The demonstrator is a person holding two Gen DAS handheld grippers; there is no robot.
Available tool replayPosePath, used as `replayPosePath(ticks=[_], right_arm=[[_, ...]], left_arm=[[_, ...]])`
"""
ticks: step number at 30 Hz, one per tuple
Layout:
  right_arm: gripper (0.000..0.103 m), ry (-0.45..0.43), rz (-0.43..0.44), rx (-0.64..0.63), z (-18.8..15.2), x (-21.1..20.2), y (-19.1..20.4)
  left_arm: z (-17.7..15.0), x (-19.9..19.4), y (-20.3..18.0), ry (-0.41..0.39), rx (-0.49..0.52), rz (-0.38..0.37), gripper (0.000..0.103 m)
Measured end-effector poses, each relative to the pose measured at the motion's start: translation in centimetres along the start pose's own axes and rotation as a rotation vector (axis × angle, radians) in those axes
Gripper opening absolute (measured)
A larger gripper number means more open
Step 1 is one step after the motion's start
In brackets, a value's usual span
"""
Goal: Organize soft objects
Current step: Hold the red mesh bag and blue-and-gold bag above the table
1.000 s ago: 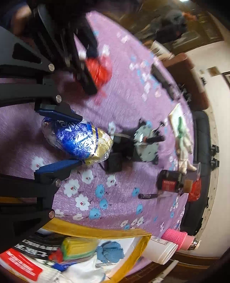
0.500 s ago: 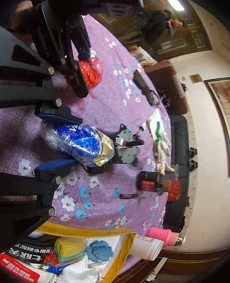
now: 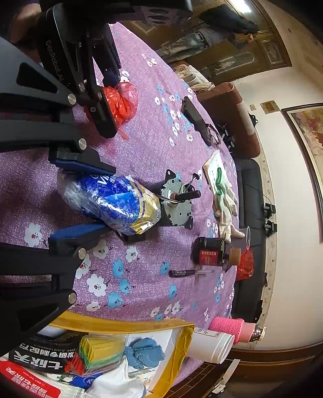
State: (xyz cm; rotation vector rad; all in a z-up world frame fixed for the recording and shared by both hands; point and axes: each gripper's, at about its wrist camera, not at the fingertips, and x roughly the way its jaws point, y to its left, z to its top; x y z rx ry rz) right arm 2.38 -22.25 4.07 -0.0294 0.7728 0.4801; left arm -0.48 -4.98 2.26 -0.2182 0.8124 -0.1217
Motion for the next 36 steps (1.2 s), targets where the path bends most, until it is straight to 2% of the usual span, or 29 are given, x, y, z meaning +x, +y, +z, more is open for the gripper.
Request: replayPosePath(ticks=[36], right_arm=[[0.04,-0.066,0.042,0.065,0.5,-1.8,-1.1]], left_arm=[[0.0,0.0,-0.3,0.001,0.008,-0.012,0.049]])
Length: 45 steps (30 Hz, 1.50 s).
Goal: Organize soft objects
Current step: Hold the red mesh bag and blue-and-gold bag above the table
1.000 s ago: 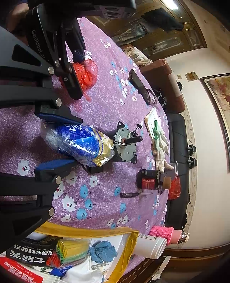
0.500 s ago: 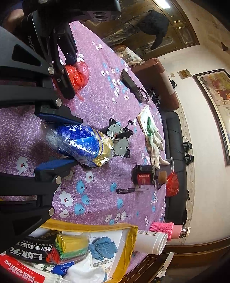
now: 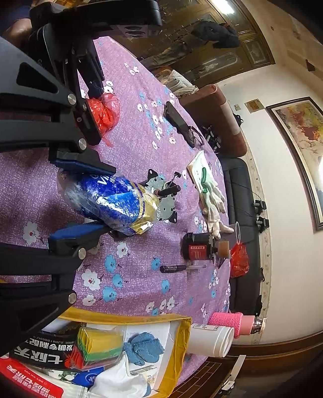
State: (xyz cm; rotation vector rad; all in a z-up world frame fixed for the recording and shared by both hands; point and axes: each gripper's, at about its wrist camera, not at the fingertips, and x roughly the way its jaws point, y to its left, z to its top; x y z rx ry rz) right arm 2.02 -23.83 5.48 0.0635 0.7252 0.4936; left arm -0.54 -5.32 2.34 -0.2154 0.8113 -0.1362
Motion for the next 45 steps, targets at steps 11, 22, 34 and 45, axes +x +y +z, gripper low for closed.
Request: replayPosePath(ticks=[11,22,34,45], right_arm=[[0.04,-0.001,0.007,0.003,0.1,-0.1,0.0],[0.04,-0.001,0.018,0.029,0.2,-0.3,-0.4],[0.04,-0.058,-0.004,0.109,0.9,-1.5,-2.8],[0.04,-0.08,-0.009,0.133,0.9,-2.2,-3.5]], left_arm=[[0.0,0.0,0.0,0.004,-0.001,-0.008,0.049],[-0.1,0.4,-0.1,0.021,0.002,-0.021,0.049],[-0.1,0.2,-0.7,0.007,0.023,-0.049,0.049],[-0.1,-0.4,0.2,-0.011,-0.021,-0.04,0.049]])
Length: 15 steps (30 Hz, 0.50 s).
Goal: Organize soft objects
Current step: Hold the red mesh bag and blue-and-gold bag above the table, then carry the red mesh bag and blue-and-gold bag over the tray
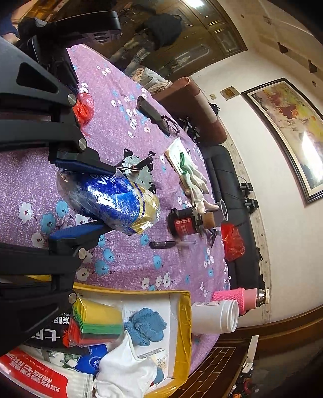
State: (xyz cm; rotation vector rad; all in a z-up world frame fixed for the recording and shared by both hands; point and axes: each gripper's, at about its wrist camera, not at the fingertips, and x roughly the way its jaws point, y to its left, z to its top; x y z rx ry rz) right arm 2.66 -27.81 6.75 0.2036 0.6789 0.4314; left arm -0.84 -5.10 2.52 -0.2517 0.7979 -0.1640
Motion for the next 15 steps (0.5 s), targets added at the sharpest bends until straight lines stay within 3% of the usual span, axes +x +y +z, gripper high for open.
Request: replayPosePath(ticks=[15], right_arm=[[0.04,-0.046,0.013,0.042,0.8,-1.5,-1.2]], left_arm=[[0.1,-1.4,-2.1,0.013,0.014,-0.029,0.049]])
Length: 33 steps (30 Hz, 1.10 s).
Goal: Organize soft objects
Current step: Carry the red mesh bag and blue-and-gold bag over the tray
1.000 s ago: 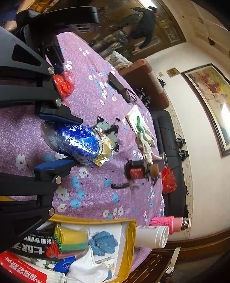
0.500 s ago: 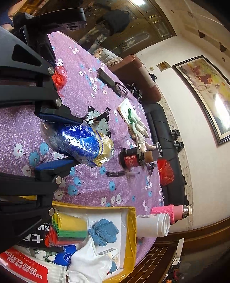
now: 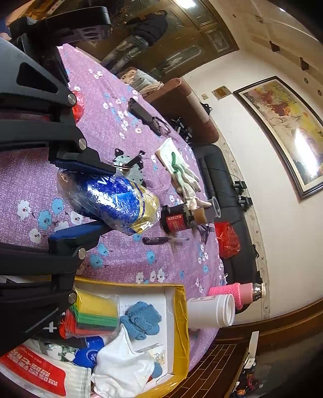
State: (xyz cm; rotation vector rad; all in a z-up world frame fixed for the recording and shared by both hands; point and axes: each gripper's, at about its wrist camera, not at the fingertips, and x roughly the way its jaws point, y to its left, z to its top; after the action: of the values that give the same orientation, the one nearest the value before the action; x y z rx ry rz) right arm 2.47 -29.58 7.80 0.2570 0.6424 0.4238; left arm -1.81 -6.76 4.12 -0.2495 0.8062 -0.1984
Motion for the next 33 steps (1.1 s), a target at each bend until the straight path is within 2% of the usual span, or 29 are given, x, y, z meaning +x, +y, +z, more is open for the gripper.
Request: replayPosePath(ticks=[5,8,12,17,18,21,24,25,28,33], right_arm=[[0.04,-0.041,-0.012,0.068,1.6,-1.9,-1.7],[0.04,-0.103,-0.016,0.104,2.8,-4.7,-2.9],[0.04,-0.154,-0.056,0.116,4.7,-6.9,-4.5],[0.04,-0.188,-0.13,0.157,7.1,-8.0,-8.2],[0.04,-0.178,-0.166,0.173,7.3,-7.5,-9.6],[0.04,-0.121,-0.206,0.224,6.9,-6.0,-12.8],[0.04,-0.072,-0.213,0.312,6.3,-5.2,-15.8],[0.04,-0.067,-0.241,0.327,6.2,-5.3,-16.5],[0.04,-0.043,-0.294,0.367,5.7,-5.2,-18.2],[0.04,-0.009,-0.299,0.424,5.4,-4.6,-20.0]], left_arm=[[0.8,-1.1,-1.8,-0.006,0.018,-0.033,0.049],[1.8,-1.6,-3.6,-0.019,0.046,-0.059,0.049],[3.3,-1.7,-6.5,-0.033,0.093,-0.093,0.049],[5.5,-0.4,-11.5,-0.006,0.141,-0.184,0.049],[5.8,0.1,-12.6,0.005,0.157,-0.199,0.049],[6.2,2.1,-15.7,0.038,0.199,-0.225,0.049],[6.5,5.5,-19.0,0.106,0.242,-0.263,0.049],[6.5,7.0,-20.0,0.139,0.249,-0.269,0.049],[6.2,10.8,-22.1,0.209,0.25,-0.266,0.049],[5.1,13.7,-23.3,0.288,0.236,-0.285,0.049]])
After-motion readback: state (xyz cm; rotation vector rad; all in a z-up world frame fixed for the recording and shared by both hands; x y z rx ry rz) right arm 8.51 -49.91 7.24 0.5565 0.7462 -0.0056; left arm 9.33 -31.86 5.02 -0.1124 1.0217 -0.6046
